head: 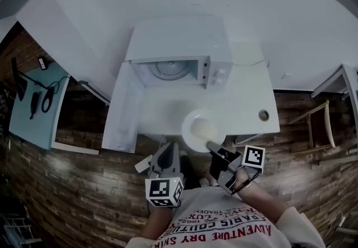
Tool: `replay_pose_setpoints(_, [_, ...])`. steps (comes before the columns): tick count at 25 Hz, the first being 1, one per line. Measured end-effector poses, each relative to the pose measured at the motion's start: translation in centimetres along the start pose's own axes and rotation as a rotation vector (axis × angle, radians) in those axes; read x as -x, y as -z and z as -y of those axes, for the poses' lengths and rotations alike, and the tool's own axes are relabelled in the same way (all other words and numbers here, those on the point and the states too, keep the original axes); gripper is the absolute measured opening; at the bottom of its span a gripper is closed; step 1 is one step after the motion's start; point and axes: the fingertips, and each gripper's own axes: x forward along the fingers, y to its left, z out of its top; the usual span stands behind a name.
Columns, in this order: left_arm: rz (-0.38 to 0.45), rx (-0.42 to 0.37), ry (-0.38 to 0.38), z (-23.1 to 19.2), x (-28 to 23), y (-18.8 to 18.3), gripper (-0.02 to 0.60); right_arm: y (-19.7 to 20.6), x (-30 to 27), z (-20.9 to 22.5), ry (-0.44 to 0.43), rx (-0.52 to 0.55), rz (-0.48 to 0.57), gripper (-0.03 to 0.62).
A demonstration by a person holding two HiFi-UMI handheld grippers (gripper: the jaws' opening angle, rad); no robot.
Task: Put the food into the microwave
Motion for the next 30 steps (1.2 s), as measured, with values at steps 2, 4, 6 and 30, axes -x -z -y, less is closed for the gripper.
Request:
replay_pose_setpoints(2, [-0.001, 0.001, 0.01, -1.5, -2.2, -0.7, 0.003, -1.2, -2.1, -0.3, 0.007, -0.005, 0.007, 0.021])
replay_pose_setpoints(4, [0.0, 0.002, 0.023, -3.1, -4.6, -1.6, 0.003, -2.6, -4.6, -1.0, 0.009, -0.005, 0.013, 0.021])
replay_pose_setpoints(6, [0.003, -0.003, 0.038, -4.8, -6.8, -2.7, 0.003, -4.0, -7.2, -1.8, 0.009, 0.0, 0.02, 0.021])
replay_pose_setpoints(30, [-0.1, 0.005, 0.077, -15.3, -18.8, -2.8, 0.003, -12.8, -22.9, 0.6, 0.018, -0.09, 0.111, 0.021])
